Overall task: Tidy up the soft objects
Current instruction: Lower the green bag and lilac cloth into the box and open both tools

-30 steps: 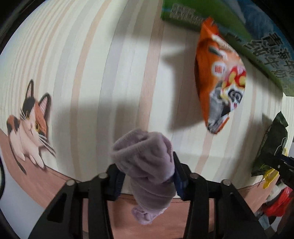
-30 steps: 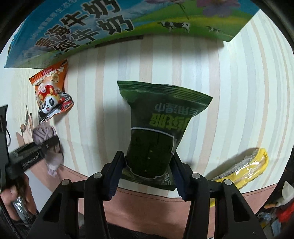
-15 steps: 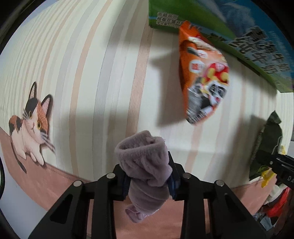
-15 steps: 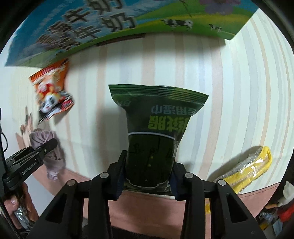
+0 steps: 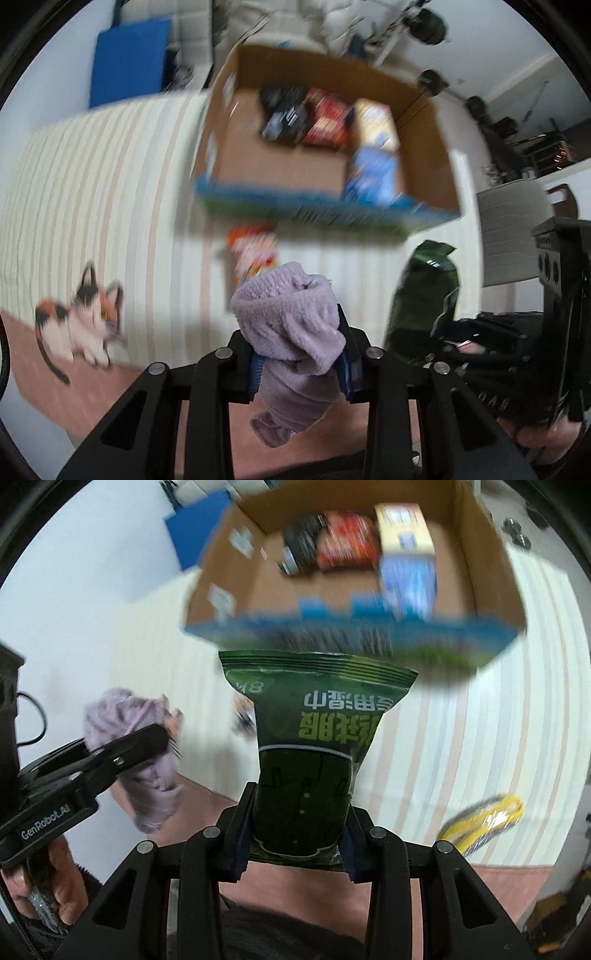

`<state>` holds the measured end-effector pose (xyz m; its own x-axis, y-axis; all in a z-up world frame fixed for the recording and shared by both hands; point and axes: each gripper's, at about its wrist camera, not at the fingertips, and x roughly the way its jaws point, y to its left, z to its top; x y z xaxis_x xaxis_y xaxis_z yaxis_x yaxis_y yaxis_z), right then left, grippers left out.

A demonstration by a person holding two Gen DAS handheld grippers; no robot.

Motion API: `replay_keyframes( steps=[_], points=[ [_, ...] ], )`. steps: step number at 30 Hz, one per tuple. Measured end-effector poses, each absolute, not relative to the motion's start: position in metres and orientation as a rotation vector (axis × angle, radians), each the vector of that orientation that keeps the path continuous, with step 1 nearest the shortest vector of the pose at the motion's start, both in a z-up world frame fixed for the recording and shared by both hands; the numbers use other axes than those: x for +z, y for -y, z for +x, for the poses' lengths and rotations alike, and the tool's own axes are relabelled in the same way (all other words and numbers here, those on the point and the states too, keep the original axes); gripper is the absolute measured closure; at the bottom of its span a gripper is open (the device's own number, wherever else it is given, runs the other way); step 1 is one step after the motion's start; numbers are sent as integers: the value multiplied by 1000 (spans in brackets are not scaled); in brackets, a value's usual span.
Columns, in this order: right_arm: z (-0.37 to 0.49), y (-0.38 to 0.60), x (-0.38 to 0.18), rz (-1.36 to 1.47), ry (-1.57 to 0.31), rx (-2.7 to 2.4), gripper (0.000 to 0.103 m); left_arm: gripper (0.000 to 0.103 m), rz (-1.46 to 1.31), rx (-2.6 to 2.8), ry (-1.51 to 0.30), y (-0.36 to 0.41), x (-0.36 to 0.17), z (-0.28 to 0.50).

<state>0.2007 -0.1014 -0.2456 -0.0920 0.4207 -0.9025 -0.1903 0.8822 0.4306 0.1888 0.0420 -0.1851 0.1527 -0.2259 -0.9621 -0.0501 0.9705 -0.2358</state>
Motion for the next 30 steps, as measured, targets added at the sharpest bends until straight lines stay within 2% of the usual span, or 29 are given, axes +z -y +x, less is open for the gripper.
replay_keyframes(
  steps=[5,9,17,22,30],
  points=[
    [248,102,-203,195,-1495,506,62,74,-175,-131,-1368,-51,-164,254],
    [299,96,-200,198,-1482,464,62,74,-194,-124,-1413,-60,-178,312],
    [368,76,-250,179,-1581,366,62,74,-231,-98,-1582,-64,-254,390],
    [378,69,-300,144,-1661,325,62,74,-231,-91,-1667,-64,-299,403],
    [385,67,-336,120,-1707,294,62,71,-197,-106,-1710,-60,-328,402]
  ],
)
